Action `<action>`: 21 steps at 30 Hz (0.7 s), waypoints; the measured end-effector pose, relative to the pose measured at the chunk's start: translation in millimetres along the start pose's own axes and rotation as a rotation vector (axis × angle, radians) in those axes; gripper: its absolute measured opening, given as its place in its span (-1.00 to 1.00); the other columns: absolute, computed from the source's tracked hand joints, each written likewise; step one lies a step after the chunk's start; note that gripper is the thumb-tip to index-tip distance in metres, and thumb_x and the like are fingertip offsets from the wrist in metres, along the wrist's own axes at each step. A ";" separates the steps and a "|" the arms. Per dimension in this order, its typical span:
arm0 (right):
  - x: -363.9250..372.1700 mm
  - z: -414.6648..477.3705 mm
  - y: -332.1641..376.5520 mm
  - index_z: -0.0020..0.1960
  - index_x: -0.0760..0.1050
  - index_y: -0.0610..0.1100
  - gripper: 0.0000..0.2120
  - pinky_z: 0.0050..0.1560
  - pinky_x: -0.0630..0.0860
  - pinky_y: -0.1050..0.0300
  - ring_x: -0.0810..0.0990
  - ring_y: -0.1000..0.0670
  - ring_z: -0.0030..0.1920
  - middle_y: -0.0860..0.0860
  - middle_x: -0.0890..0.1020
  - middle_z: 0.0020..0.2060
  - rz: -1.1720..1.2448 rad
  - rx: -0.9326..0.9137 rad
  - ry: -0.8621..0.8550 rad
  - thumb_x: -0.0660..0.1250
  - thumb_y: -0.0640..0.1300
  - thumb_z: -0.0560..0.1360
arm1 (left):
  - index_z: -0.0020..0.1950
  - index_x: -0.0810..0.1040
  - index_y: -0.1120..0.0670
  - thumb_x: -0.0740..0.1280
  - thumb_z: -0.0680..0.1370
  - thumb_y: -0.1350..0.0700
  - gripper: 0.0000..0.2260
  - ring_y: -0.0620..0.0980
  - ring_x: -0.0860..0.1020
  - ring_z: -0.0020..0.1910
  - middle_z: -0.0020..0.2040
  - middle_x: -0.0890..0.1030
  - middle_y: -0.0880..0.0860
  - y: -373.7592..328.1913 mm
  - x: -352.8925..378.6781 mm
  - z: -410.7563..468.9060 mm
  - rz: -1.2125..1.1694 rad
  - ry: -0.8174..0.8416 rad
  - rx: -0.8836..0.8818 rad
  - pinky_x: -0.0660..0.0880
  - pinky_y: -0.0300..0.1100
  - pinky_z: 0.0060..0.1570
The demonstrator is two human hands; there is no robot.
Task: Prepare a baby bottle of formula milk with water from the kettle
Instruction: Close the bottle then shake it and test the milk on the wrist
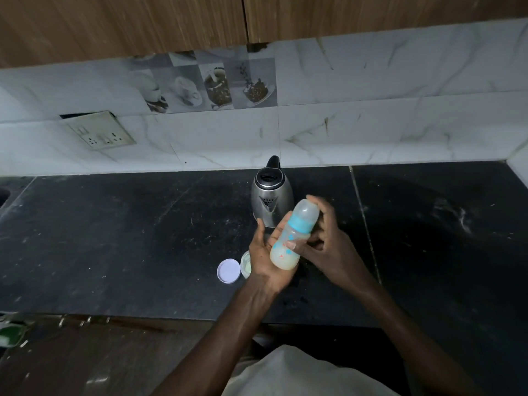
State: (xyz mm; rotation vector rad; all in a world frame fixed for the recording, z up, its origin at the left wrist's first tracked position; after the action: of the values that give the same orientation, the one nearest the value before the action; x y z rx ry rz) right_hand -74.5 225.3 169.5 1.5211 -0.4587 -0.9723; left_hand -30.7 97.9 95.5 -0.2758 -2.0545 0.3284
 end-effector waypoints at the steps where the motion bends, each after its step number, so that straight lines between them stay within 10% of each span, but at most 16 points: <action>1: -5.2 4.0 -0.4 0.55 0.12 0.31 -0.12 0.14 0.68 -0.02 0.73 0.07 0.09 0.10 0.66 0.23 -0.005 0.004 0.064 0.60 -0.05 0.47 | 0.57 0.41 0.21 0.30 0.61 -0.26 -0.30 0.17 0.36 0.57 0.56 0.41 0.22 0.2 -1.1 0.5 -0.014 0.015 -0.015 0.34 -0.06 0.48; 5: -19.3 14.3 7.0 0.54 0.15 0.21 -0.11 0.08 0.70 -0.03 0.74 0.07 0.08 0.07 0.69 0.16 -0.036 -0.023 0.153 0.63 -0.04 0.43 | 0.24 0.68 0.28 0.24 0.64 -0.27 -0.38 0.18 0.68 0.11 0.24 0.67 0.25 7.2 1.7 -1.6 -0.040 0.022 -0.066 0.64 -0.04 0.09; 8: -37.1 20.4 28.7 0.50 0.20 0.25 -0.12 -0.02 0.71 0.01 0.71 0.10 0.05 0.17 0.63 0.20 -0.166 -0.103 0.110 0.66 0.00 0.38 | 0.39 0.58 0.28 0.26 0.63 -0.27 -0.35 0.23 0.56 0.39 0.39 0.58 0.30 9.9 4.6 -0.3 -0.053 0.006 -0.084 0.40 0.04 0.50; 13: -59.1 15.1 51.9 0.55 0.20 0.01 -0.15 0.04 0.66 0.17 0.68 0.13 0.13 0.29 0.60 0.20 0.213 -0.253 -0.601 0.60 -0.28 0.44 | 0.45 0.53 0.26 0.23 0.62 -0.29 -0.32 0.21 0.52 0.46 0.43 0.57 0.25 0.3 -4.0 8.0 -0.033 -0.050 -0.014 0.32 0.10 0.55; 21: 10.3 2.9 0.0 0.48 0.23 0.26 -0.16 -0.03 0.64 0.18 0.68 0.13 0.01 0.15 0.64 0.18 -0.024 0.005 -0.268 0.65 -0.02 0.39 | 0.56 0.43 0.18 0.38 0.57 -0.23 -0.30 0.25 0.41 0.54 0.51 0.48 0.26 2.4 -4.1 9.7 -0.117 0.023 -0.077 0.25 0.11 0.60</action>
State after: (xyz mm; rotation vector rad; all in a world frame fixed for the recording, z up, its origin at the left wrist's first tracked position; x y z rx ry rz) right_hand -70.9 215.7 166.5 1.4085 -0.6333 -1.2016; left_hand -37.1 97.7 86.8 -0.2038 -2.0537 0.1745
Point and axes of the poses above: each hand's wrist, its own z-axis towards the middle knuckle, its own x-axis out of the palm, y = z × x, the point moved 4 cm from there along z, towards the middle knuckle
